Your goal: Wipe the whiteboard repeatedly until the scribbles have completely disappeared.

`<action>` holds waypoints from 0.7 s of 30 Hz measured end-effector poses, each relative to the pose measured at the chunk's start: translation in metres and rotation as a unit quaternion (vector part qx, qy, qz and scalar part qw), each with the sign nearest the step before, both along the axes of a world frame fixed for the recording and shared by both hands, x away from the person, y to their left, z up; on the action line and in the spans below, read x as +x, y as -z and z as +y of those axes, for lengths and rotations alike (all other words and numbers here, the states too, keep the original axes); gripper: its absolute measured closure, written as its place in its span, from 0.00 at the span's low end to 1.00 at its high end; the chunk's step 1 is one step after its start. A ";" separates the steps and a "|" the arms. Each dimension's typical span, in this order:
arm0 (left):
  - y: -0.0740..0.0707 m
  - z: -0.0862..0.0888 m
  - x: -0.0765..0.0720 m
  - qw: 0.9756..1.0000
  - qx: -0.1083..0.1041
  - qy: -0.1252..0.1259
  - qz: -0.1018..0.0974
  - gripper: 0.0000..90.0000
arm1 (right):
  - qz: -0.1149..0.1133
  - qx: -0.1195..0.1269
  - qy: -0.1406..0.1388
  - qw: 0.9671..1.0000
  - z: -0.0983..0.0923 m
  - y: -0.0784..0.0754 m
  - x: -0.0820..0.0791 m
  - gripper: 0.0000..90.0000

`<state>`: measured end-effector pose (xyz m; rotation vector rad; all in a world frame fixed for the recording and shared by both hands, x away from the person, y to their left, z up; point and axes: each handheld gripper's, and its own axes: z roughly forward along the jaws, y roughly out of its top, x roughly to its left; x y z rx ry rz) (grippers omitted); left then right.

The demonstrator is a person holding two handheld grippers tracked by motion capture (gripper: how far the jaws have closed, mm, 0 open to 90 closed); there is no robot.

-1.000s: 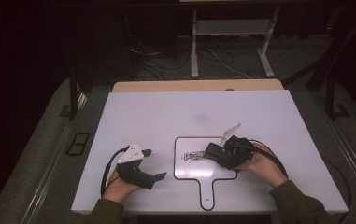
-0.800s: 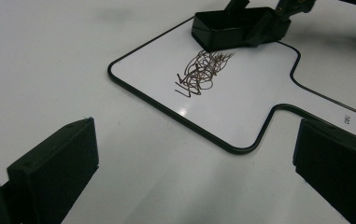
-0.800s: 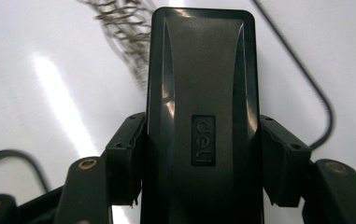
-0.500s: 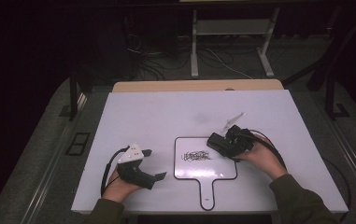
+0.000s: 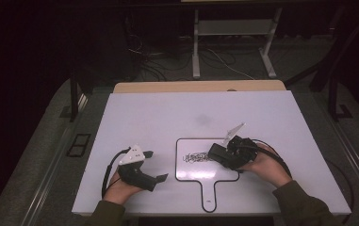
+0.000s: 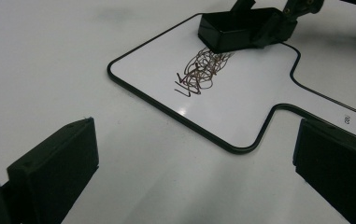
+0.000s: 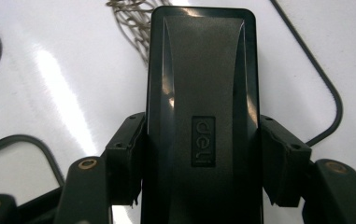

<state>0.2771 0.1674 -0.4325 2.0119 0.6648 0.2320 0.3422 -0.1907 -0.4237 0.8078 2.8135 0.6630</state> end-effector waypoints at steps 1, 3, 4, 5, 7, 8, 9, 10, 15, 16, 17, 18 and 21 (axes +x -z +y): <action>0.000 0.000 0.000 1.000 0.000 0.000 0.000 0.00 | -0.002 -0.002 0.004 1.000 -0.001 0.000 0.003 0.43; 0.000 0.000 0.000 1.000 0.001 0.000 0.000 0.00 | -0.005 -0.002 0.013 1.000 -0.003 0.000 0.011 0.43; 0.000 0.000 0.000 1.000 0.000 0.000 0.000 0.00 | -0.003 0.001 0.019 1.000 -0.004 0.001 0.015 0.43; 0.000 0.000 0.000 1.000 0.000 -0.001 0.001 0.00 | -0.003 0.002 0.025 1.000 -0.006 0.001 0.019 0.43; 0.001 0.000 0.000 1.000 -0.001 -0.001 0.001 0.00 | -0.008 0.000 0.034 0.999 -0.008 0.001 0.025 0.43; 0.001 0.000 0.000 1.000 -0.001 -0.001 0.001 0.00 | -0.005 0.001 0.039 0.999 -0.009 0.001 0.027 0.43; 0.001 0.000 0.001 1.000 -0.001 -0.001 0.001 0.00 | -0.004 0.003 0.041 0.999 -0.010 0.001 0.028 0.43; 0.001 0.000 0.001 1.000 -0.001 -0.001 0.001 0.00 | -0.004 0.004 0.040 0.999 -0.010 0.001 0.028 0.43; 0.000 0.000 0.000 1.000 -0.002 -0.001 0.000 0.00 | -0.003 -0.003 0.029 1.000 -0.005 0.000 0.020 0.43; 0.000 0.000 0.000 1.000 -0.002 -0.001 0.000 0.00 | -0.003 -0.005 0.024 1.000 -0.004 0.000 0.018 0.43; 0.000 0.000 0.000 1.000 -0.002 -0.001 0.000 0.00 | -0.003 -0.006 0.017 1.000 -0.003 0.000 0.015 0.43; 0.000 0.000 0.000 1.000 -0.002 -0.001 0.000 0.00 | 0.001 -0.004 0.013 1.000 -0.002 0.000 0.012 0.43; 0.000 0.000 0.000 1.000 0.000 0.000 0.000 0.00 | 0.002 -0.007 0.000 1.000 0.002 -0.001 0.004 0.43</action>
